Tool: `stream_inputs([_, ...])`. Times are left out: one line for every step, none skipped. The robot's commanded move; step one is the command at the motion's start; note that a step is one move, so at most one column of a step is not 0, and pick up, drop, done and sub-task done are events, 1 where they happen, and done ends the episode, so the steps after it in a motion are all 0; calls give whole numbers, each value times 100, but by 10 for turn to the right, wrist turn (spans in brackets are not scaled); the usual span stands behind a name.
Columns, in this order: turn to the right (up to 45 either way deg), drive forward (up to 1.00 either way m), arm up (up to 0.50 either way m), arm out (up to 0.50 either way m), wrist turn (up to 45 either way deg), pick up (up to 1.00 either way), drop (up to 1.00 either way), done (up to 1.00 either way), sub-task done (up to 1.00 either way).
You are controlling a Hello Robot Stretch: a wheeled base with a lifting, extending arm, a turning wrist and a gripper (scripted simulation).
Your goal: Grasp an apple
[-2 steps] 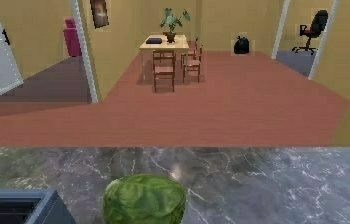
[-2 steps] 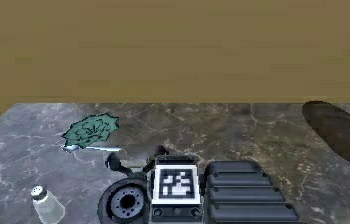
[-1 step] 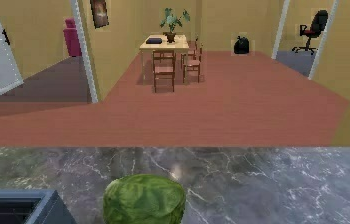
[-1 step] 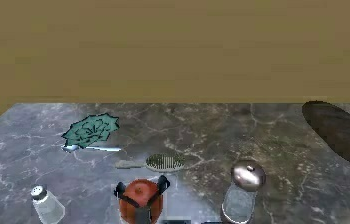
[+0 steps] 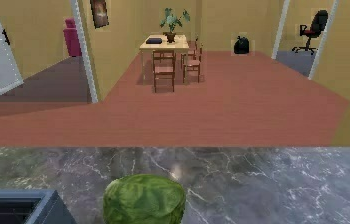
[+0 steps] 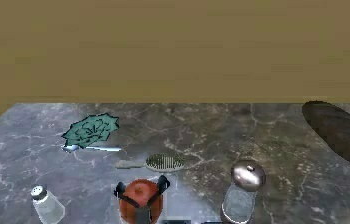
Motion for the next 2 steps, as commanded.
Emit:
stream_inputs([0, 0, 10, 0, 0, 0, 0, 0, 0])
stream_inputs([0, 0, 0, 0, 0, 0, 0, 100, 0])
